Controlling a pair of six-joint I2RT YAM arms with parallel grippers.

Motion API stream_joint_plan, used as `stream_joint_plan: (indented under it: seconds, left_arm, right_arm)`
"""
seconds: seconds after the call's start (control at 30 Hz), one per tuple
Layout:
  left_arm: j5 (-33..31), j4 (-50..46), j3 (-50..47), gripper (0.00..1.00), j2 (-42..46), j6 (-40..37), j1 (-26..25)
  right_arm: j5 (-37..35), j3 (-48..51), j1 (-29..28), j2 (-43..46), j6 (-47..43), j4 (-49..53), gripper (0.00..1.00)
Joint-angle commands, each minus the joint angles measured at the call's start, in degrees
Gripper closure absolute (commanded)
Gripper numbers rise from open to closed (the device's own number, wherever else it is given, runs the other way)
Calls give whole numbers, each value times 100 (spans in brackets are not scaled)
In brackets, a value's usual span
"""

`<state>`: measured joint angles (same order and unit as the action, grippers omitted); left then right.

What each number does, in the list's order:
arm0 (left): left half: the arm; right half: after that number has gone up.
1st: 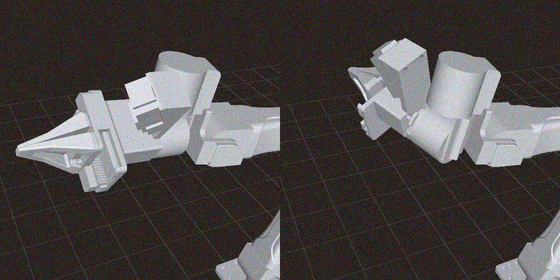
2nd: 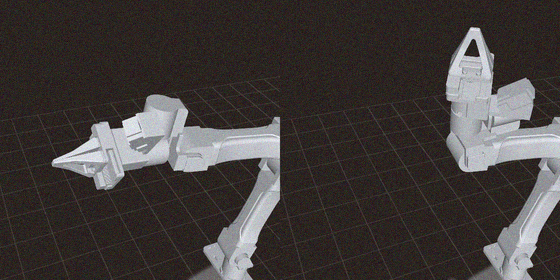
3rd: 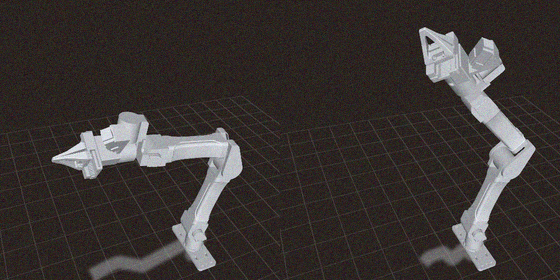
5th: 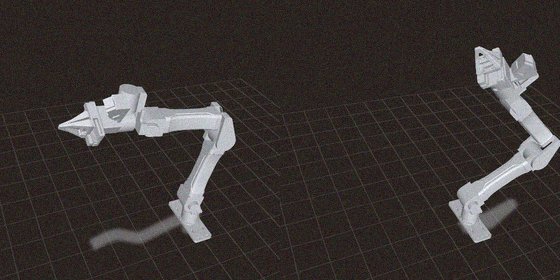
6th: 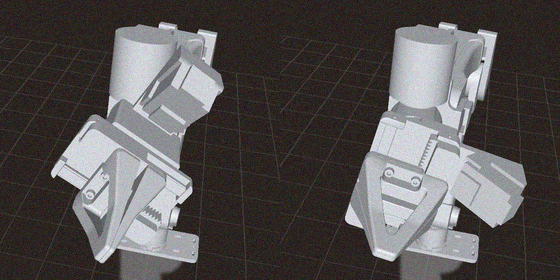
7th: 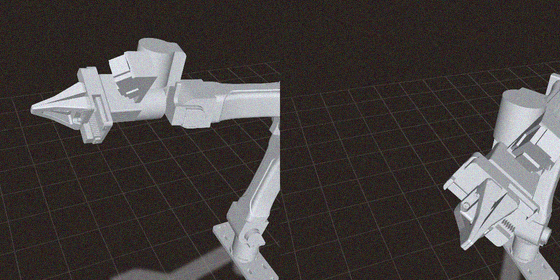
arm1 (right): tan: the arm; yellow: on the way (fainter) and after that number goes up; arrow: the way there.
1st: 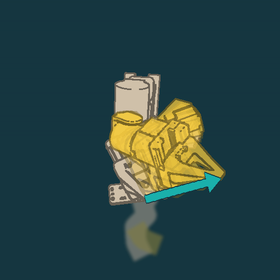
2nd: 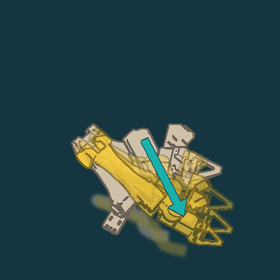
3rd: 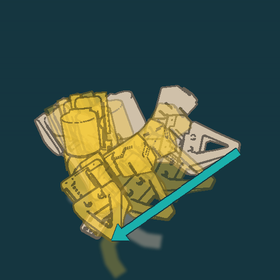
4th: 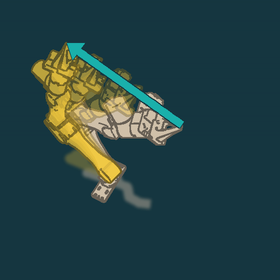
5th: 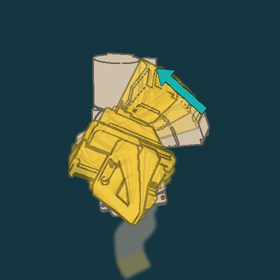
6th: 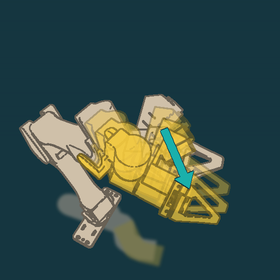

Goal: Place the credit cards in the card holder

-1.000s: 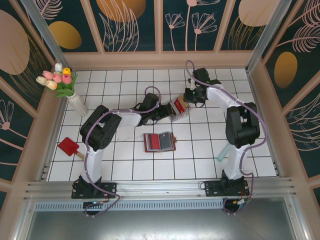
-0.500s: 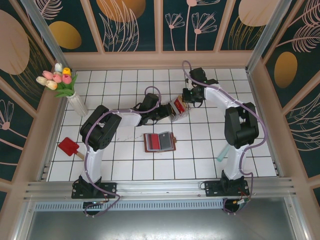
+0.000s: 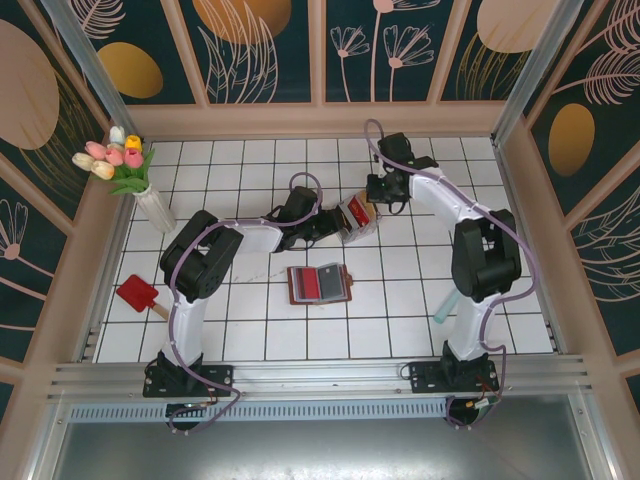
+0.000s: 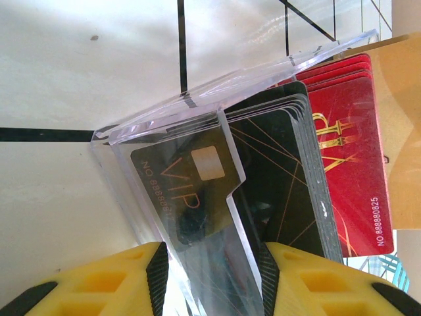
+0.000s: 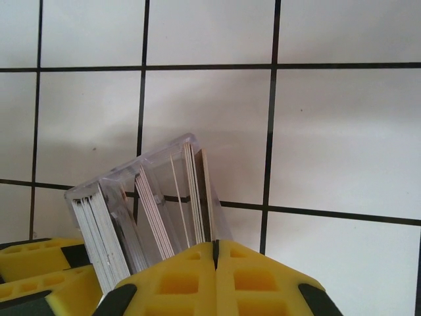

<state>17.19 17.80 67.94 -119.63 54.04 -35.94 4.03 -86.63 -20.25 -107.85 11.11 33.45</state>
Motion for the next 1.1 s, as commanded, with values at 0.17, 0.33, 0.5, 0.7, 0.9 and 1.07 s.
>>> stream_joint_plan:
  seconds: [0.17, 0.33, 0.5, 0.7, 0.9, 1.07]
  left_arm:
    - [-58, -497, -189, 53, 266, -288, 6]
    - [-119, -526, -220, 50, 507, -341, 4]
    - [-145, -558, -247, 48, 675, -337, 8]
    - [-75, -215, -496, 41, 1266, -214, 16]
    - [852, 1545, -1066, 33, 1862, 745, 234]
    - [1638, 3151, -1187, 31, 1751, 1721, 360]
  right_arm:
    - [83, 104, 106, 615, 198, -85, 100]
    - [351, 204, 195, 843, 311, -189, 100]
    - [481, 323, 256, 941, 414, -269, 100]
    - [1279, 643, 381, 1449, 714, -709, 100]
    - [2547, 1294, 409, 2089, 1356, -1613, 100]
    - [3212, 1666, 409, 2409, 1865, -2225, 100]
